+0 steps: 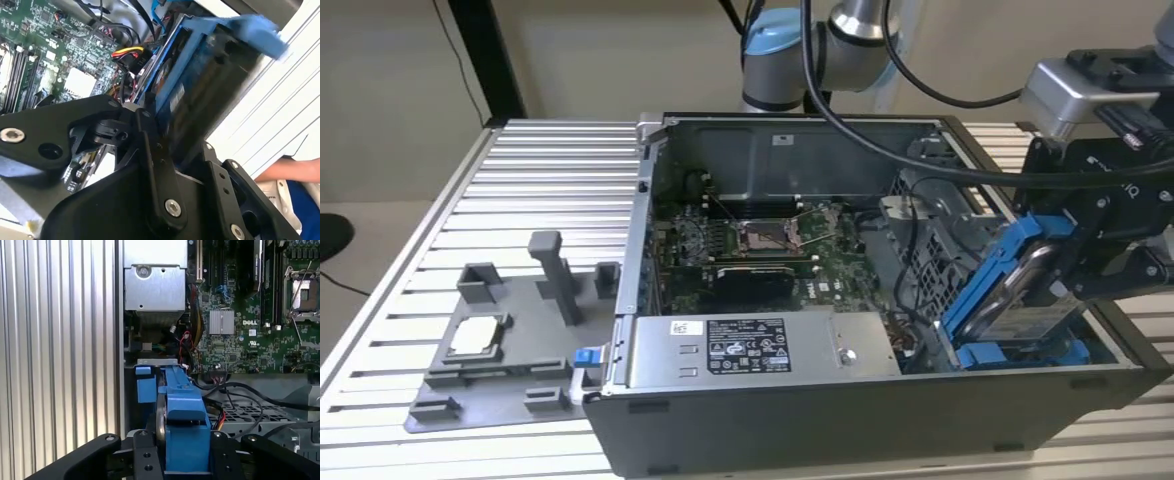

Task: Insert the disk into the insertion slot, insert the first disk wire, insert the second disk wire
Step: 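Insert the disk into the insertion slot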

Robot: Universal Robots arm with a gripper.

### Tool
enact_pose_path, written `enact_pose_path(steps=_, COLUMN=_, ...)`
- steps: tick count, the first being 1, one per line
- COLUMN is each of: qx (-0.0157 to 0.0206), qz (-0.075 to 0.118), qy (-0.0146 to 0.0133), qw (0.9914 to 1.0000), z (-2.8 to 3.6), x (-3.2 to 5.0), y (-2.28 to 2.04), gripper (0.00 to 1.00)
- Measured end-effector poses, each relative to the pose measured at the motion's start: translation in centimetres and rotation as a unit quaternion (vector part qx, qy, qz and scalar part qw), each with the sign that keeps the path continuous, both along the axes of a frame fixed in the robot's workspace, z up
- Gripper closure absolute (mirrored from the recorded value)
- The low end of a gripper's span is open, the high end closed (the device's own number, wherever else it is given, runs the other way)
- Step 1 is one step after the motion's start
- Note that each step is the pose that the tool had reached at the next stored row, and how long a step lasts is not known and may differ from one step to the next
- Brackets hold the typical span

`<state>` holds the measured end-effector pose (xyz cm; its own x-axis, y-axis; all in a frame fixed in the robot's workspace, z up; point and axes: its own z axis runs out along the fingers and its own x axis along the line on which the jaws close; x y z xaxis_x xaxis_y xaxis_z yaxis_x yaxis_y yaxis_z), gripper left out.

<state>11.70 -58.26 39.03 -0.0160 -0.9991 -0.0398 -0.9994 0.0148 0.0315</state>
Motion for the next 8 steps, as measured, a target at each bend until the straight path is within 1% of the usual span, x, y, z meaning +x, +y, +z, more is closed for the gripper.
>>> enact_pose_path(steps=4, qx=0.0002, qz=0.000, qy=0.0000, qw=1.00000, z=-0.02, x=0.00, y=0.00, gripper=0.00)
enact_pose_path(steps=5, qx=0.0003, qz=0.000, qy=-0.0003, qw=1.00000, z=-0.03, x=0.00, y=0.00, gripper=0.00)
enact_pose_path(steps=8, qx=0.0013, qz=0.000, qy=-0.0029, qw=1.00000, z=-0.16, x=0.01, y=0.00, gripper=0.00)
